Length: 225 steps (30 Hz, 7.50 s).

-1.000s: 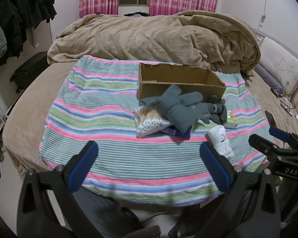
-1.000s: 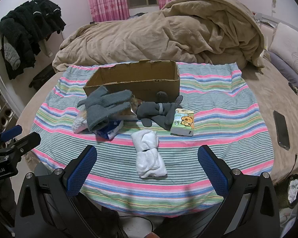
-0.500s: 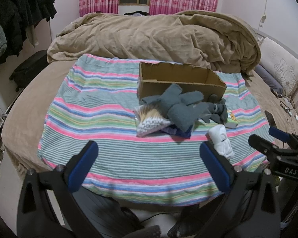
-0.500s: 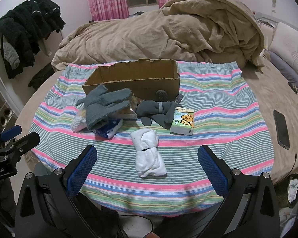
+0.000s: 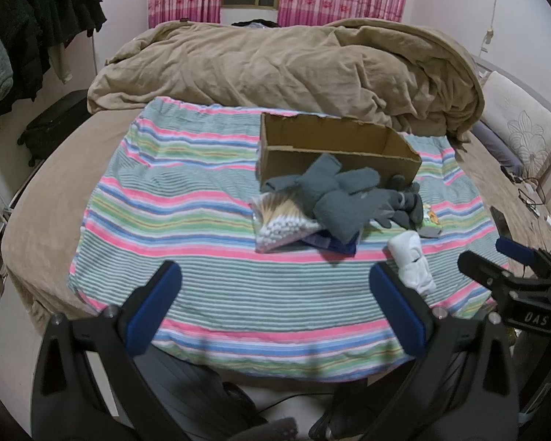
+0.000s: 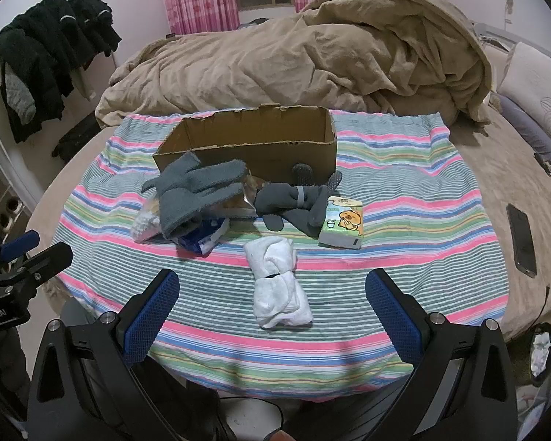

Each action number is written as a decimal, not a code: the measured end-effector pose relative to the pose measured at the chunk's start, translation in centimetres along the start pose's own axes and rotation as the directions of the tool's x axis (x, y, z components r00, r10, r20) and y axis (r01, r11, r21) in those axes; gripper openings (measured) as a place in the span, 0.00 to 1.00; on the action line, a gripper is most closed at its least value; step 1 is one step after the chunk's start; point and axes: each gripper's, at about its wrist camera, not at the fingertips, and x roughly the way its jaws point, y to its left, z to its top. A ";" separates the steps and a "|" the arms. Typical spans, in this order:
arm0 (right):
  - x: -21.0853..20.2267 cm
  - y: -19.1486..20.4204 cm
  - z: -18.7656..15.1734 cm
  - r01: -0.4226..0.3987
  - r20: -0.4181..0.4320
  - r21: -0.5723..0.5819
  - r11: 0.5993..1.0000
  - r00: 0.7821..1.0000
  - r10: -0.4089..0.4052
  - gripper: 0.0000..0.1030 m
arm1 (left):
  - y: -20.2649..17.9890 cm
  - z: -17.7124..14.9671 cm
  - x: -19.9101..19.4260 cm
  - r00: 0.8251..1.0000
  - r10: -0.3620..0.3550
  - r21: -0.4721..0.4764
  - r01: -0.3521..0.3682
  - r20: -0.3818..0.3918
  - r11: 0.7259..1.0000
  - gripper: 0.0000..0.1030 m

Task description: Organize objects

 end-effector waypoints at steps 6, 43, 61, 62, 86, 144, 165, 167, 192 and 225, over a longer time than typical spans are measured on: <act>0.5 -0.2 -0.1 0.002 -0.013 0.005 1.000 1.000 -0.002 1.00 | 0.2 0.0 0.6 0.999 -0.040 -0.014 0.040 -0.010 0.999 0.99; 10.7 -2.5 -1.9 -0.087 -0.199 0.025 0.996 0.976 0.091 0.55 | -5.6 3.6 13.8 0.985 -0.114 0.117 0.129 -0.131 0.985 0.69; 7.4 -1.9 -1.5 -0.148 -0.115 0.024 0.989 0.982 0.150 0.39 | -5.5 3.0 10.1 0.986 -0.153 0.142 0.162 -0.069 0.977 0.23; 7.2 -1.8 -1.5 -0.150 -0.113 0.021 0.988 0.982 0.152 0.39 | -5.4 2.9 10.2 0.986 -0.151 0.139 0.160 -0.074 0.977 0.26; 6.2 -2.3 -1.0 -0.145 -0.096 0.045 0.988 0.984 0.149 0.39 | -3.6 3.4 10.4 0.980 -0.198 0.097 0.200 -0.038 0.975 0.17; 5.5 -2.9 6.3 -0.155 0.050 0.007 0.988 0.987 0.154 0.39 | -4.5 10.4 4.9 0.952 -0.290 0.130 0.277 0.094 0.952 0.25; 17.3 -5.1 15.3 -0.156 0.004 0.050 0.987 0.988 0.156 0.40 | -6.3 14.9 20.9 0.962 -0.269 0.061 0.271 -0.050 0.961 0.29; 17.8 -5.0 15.2 -0.153 -0.007 0.048 0.987 0.988 0.153 0.41 | -6.1 14.5 21.4 0.963 -0.260 0.057 0.264 -0.072 0.963 0.31; 5.2 -4.6 12.3 -0.113 0.156 0.018 0.993 0.982 0.109 0.87 | -2.5 11.1 6.3 0.979 -0.194 0.036 0.192 0.069 0.981 0.84; 8.7 -7.7 2.6 -0.047 -0.022 0.065 0.997 0.999 0.049 0.87 | 0.3 2.6 11.0 0.996 -0.062 0.019 0.063 -0.066 0.998 0.84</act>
